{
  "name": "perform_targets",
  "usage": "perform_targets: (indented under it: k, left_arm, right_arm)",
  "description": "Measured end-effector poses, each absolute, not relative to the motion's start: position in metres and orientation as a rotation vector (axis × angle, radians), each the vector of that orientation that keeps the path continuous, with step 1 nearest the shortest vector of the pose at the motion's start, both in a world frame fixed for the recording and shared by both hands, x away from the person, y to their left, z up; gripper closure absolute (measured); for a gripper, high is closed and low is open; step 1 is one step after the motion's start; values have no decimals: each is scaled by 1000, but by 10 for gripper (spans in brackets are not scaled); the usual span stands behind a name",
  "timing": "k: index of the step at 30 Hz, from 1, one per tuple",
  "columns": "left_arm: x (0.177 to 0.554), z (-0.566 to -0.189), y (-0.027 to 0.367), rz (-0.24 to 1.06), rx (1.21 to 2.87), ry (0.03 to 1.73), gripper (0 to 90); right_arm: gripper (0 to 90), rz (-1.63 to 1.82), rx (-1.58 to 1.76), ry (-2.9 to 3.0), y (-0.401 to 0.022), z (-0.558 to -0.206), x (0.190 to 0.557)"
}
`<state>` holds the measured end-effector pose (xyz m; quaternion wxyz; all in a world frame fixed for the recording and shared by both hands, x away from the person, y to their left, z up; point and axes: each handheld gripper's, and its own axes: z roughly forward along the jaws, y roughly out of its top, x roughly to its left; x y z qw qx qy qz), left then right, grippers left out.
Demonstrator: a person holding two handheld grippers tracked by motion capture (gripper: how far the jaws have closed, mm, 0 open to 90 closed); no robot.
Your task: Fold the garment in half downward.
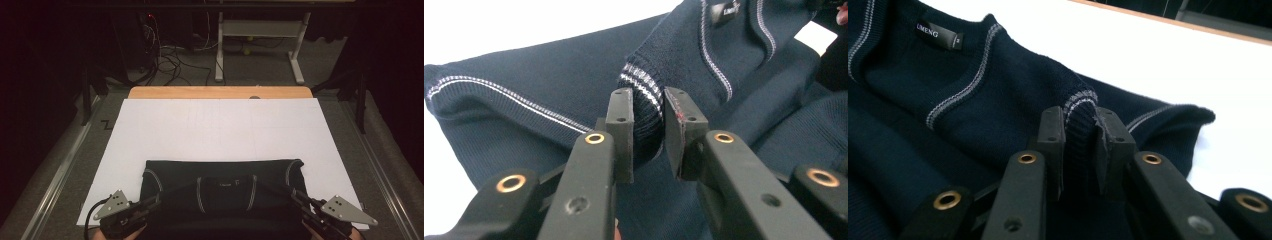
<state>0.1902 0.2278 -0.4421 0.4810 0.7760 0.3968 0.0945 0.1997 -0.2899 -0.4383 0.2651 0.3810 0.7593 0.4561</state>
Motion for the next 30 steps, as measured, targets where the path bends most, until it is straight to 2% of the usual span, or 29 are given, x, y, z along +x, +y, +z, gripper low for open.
perform_targets:
  k: [4, 7, 11, 15, 18, 20, 22, 24, 30]
  left_arm:
    - [181, -439, 231, 248, 1871, 950, 724]
    - [188, -446, 232, 223, 1882, 983, 724]
    - [202, -451, 236, 254, 1879, 1033, 709]
    - [230, -456, 244, 316, 1875, 1120, 611]
    - [256, -461, 250, 331, 1875, 1239, 456]
    - [273, -464, 253, 322, 1854, 1303, 316]
    - [289, -465, 254, 332, 1839, 1337, 262]
    - [305, -465, 254, 330, 1831, 1368, 174]
    - [332, -475, 247, 250, 1873, 1452, 157]
  right_arm:
    - [813, 1234, 1053, 2030, -296, -437, 190]
    - [813, 1228, 1091, 2028, -300, -440, 191]
    - [785, 1192, 1108, 2056, -299, -446, 200]
    - [709, 1170, 1152, 2045, -301, -447, 217]
    - [584, 1144, 1214, 2029, -302, -448, 237]
    - [501, 1106, 1247, 2008, -302, -449, 253]
    - [418, 1087, 1304, 1983, -303, -449, 273]
    - [397, 1059, 1356, 1960, -303, -450, 295]
    - [403, 930, 1524, 1958, -302, -465, 341]
